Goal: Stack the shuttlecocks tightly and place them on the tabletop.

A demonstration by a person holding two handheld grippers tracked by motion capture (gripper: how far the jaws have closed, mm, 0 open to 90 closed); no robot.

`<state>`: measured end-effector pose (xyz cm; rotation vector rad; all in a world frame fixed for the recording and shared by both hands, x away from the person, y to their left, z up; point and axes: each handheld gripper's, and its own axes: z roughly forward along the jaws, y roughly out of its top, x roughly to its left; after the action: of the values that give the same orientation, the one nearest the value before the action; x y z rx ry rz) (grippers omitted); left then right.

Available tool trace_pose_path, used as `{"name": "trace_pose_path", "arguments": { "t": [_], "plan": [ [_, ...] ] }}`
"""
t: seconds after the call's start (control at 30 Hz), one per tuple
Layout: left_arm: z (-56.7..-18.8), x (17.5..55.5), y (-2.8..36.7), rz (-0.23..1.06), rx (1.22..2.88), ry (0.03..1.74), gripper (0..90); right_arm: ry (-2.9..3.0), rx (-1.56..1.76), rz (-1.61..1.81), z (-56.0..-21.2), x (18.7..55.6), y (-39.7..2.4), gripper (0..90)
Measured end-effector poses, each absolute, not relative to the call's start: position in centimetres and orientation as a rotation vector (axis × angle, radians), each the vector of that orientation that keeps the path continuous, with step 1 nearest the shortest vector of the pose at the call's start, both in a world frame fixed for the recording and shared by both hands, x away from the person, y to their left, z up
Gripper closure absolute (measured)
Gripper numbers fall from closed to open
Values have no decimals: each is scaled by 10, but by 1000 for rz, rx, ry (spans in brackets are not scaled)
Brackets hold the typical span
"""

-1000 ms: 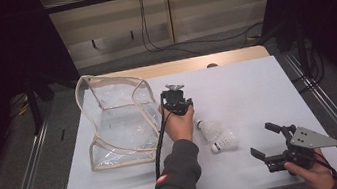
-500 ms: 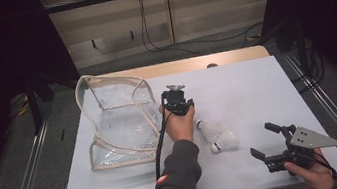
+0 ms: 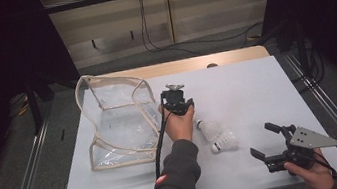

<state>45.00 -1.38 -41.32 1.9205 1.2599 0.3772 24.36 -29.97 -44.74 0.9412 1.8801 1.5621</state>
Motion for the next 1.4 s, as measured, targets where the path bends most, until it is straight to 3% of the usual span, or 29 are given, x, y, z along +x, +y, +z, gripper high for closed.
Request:
{"name": "trace_pose_path", "arguments": {
  "t": [0.57,1.4],
  "plan": [
    [-409,448,-13,372,1900,1264,628,1881,941,1561,-447,244,-300,26],
    [-408,431,-20,261,1896,1210,339,1880,938,1556,-447,243,-300,26]
  ]
}}
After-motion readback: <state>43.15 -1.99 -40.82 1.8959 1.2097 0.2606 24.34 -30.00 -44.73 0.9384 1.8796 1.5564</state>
